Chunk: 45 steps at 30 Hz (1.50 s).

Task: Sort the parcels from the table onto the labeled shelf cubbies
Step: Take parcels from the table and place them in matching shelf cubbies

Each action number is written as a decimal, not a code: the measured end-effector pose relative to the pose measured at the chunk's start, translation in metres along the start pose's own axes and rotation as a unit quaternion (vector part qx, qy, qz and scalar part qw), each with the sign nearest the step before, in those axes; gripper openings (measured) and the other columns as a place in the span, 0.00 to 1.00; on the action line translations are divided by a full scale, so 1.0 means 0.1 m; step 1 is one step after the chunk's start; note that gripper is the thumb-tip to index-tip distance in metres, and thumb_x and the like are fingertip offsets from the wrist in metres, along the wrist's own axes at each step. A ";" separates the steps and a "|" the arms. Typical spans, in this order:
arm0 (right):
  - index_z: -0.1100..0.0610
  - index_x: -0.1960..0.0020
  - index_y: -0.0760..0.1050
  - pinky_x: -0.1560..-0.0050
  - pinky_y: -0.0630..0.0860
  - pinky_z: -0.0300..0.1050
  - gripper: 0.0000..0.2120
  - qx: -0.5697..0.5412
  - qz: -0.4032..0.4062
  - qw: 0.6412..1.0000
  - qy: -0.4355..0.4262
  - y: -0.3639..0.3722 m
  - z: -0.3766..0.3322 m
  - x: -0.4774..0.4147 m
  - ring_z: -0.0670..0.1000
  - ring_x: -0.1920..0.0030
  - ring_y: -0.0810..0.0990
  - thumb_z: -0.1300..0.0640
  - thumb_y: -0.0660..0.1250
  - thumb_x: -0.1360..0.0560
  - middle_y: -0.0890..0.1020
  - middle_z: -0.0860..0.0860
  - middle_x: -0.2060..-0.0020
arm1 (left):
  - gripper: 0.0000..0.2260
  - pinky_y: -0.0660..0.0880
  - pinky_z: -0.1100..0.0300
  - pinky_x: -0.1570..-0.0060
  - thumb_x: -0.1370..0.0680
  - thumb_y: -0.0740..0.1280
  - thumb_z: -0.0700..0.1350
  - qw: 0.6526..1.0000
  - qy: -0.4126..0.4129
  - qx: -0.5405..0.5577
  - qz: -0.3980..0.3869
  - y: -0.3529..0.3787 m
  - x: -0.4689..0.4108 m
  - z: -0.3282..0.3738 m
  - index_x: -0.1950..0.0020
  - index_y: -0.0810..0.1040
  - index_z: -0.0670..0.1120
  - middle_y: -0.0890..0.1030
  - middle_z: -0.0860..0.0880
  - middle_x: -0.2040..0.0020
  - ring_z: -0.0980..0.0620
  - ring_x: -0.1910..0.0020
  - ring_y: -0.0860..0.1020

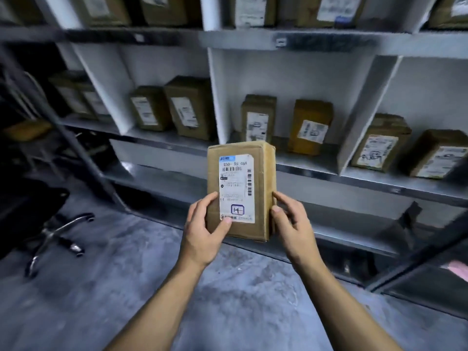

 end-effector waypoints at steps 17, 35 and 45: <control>0.27 0.33 0.62 0.37 0.73 0.39 0.32 0.000 -0.232 0.973 -0.017 3.24 -0.08 -0.89 0.33 0.35 0.73 0.39 0.74 0.30 0.74 0.30 0.38 | 0.25 0.60 0.79 0.42 0.27 0.74 0.44 0.970 -0.035 -0.162 0.176 -2.40 -0.78 -1.06 0.31 0.72 0.50 0.71 0.52 0.36 0.67 0.40 0.69; 0.26 0.35 0.64 0.32 0.74 0.59 0.30 -0.041 -0.249 0.967 -0.038 6.19 -0.52 -2.38 0.43 0.34 0.76 0.46 0.75 0.29 0.78 0.40 0.36 | 0.21 0.70 0.63 0.40 0.25 0.66 0.56 0.959 -0.039 -0.218 0.175 -4.85 -2.64 -2.01 0.33 0.74 0.52 0.73 0.57 0.38 0.59 0.40 0.73; 0.33 0.30 0.62 0.33 0.75 0.57 0.32 -0.041 -0.114 0.991 -0.060 7.25 -0.87 -2.91 0.38 0.37 0.74 0.51 0.75 0.26 0.75 0.34 0.40 | 0.20 0.70 0.50 0.38 0.23 0.64 0.56 0.918 0.021 -0.396 0.028 -6.06 -3.79 -2.54 0.33 0.71 0.53 0.73 0.54 0.39 0.50 0.38 0.71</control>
Point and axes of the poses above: each hand's wrist, its own x-axis away from the middle knuckle, its own y-axis out of the palm, z = x × y, the point moved 7 cm from there along -x, towards the middle knuckle
